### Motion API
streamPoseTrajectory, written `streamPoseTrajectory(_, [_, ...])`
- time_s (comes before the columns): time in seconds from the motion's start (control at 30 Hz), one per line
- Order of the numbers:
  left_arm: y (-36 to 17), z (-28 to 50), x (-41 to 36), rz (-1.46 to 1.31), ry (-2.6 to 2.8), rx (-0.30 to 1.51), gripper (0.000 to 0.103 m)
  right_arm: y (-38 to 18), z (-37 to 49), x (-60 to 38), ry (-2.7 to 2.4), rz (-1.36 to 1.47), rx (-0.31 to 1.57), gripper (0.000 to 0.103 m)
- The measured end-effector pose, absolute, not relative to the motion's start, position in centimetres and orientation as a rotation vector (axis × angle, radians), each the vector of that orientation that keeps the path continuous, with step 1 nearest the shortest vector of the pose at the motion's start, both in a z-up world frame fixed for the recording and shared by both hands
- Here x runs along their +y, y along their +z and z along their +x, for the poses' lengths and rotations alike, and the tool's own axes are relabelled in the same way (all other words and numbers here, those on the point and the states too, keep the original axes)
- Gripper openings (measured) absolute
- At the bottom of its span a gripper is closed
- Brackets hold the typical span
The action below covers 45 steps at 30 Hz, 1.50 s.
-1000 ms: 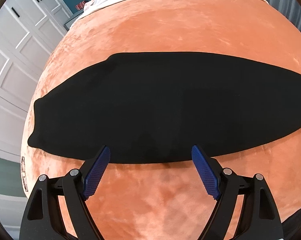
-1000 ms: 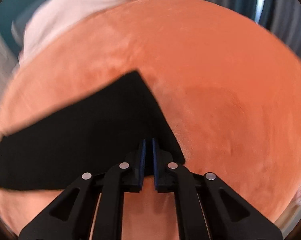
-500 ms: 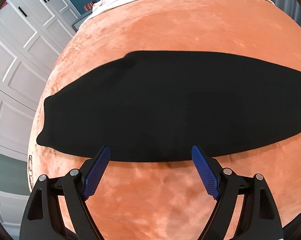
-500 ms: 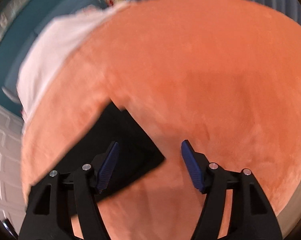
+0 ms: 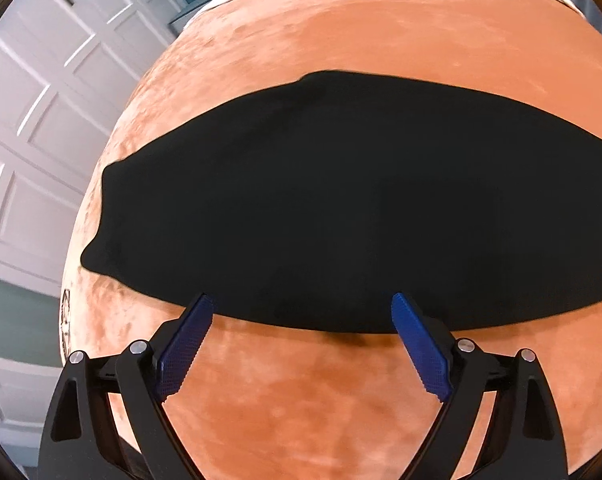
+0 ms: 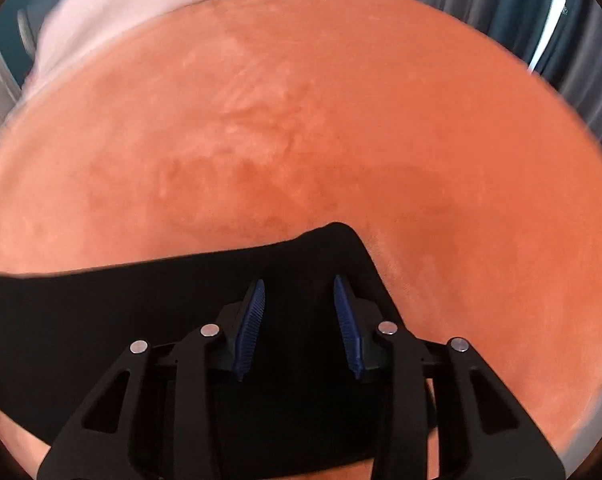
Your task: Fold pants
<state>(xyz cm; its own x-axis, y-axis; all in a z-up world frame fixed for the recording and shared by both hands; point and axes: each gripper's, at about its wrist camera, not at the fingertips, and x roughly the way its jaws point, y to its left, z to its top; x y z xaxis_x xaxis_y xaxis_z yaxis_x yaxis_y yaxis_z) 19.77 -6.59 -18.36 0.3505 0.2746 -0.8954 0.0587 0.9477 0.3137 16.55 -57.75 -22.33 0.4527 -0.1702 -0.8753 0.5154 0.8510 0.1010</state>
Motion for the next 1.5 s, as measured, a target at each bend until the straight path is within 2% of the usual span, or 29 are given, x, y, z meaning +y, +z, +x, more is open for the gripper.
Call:
streamPoseTrajectory(0.1, [-18.8, 20.5, -3.9, 0.292, 0.171, 1.214, 0.089, -19.7, 16.5, -54.1, -0.428, 0.332, 1.021, 0.033])
streamPoseTrajectory(0.27, [-19.9, 21.9, 0.5, 0.215, 0.224, 1.225, 0.089, -16.5, 21.3, -39.8, 0.013, 0.311, 1.008, 0.033])
streamPoseTrajectory(0.43, [-20.9, 22.9, 5.9, 0.116, 0.281, 1.245, 0.089, -17.9, 30.5, -23.4, 0.317, 0.295, 1.098, 0.033])
streamPoseTrajectory(0.63, [-22.4, 23.7, 10.7, -0.02, 0.217, 1.282, 0.098, -21.6, 38.5, -7.0, 0.474, 0.144, 1.198, 0.031])
streamPoseTrajectory(0.8, [-22.9, 23.4, 11.3, -0.015, 0.178, 1.252, 0.098, -24.5, 43.0, -2.1, 0.371, 0.082, 1.201, 0.031])
streamPoseTrajectory(0.97, [-23.2, 23.5, 12.3, -0.085, 0.141, 1.258, 0.098, -21.5, 41.0, -3.6, 0.36, 0.118, 1.118, 0.031])
streamPoseTrajectory(1.17, [-22.4, 23.5, 13.2, -0.129, 0.161, 1.247, 0.098, -23.8, 41.6, -0.2, 0.329, 0.07, 1.146, 0.031])
streamPoseTrajectory(1.3, [-21.4, 22.8, 14.8, -0.101, 0.209, 1.225, 0.098, -20.7, 40.0, 0.1, 0.431, 0.251, 1.087, 0.031])
streamPoseTrajectory(1.37, [-21.2, 22.7, 15.9, -0.079, 0.244, 1.216, 0.098, -20.4, 38.5, 1.3, 0.474, 0.246, 1.076, 0.031])
streamPoseTrajectory(1.5, [-22.6, 23.9, 18.0, -0.126, 0.279, 1.253, 0.098, -24.2, 39.0, 2.2, 0.47, 0.246, 1.172, 0.025])
